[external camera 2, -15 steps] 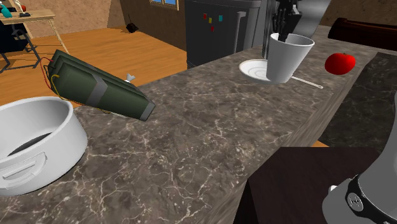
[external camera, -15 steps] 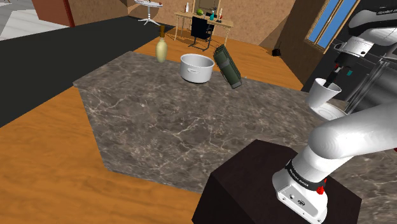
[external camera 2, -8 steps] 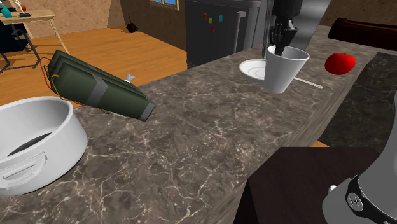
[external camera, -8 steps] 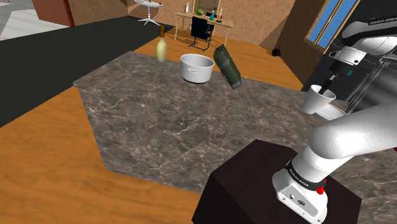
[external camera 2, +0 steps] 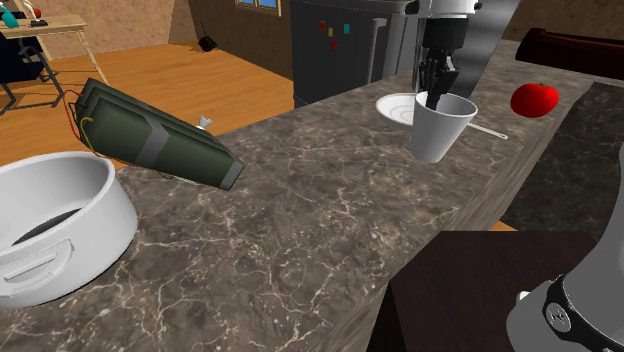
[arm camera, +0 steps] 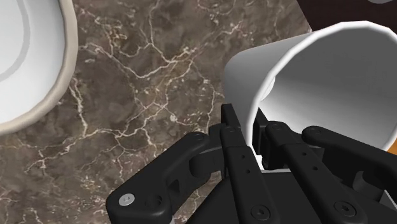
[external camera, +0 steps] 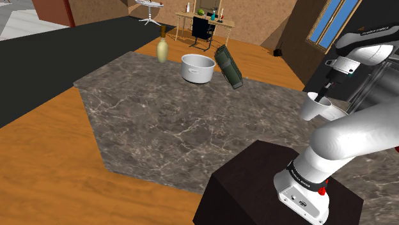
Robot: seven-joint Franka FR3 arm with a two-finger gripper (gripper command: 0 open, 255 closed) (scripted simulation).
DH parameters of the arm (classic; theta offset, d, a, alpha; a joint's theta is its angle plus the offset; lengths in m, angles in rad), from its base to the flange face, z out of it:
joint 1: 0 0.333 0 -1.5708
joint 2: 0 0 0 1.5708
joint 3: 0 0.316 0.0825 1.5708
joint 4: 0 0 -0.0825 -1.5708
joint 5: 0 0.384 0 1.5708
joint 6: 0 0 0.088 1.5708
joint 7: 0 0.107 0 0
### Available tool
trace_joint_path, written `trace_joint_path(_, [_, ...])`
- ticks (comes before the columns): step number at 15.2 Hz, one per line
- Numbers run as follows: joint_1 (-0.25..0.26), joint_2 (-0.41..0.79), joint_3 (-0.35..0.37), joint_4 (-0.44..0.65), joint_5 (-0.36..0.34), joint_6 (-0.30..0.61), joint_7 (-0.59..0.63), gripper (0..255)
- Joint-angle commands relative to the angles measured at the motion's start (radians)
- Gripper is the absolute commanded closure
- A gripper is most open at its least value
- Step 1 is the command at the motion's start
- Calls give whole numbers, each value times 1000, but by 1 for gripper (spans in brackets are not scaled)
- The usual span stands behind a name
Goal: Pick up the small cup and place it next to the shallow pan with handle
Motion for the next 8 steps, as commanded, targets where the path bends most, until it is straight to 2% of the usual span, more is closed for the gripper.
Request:
trace_joint_path(1, [5,12,-13,-18,1,30,-5,255])
trace_joint_path(8, [28,68,-66,-73,15,135,-31,255])
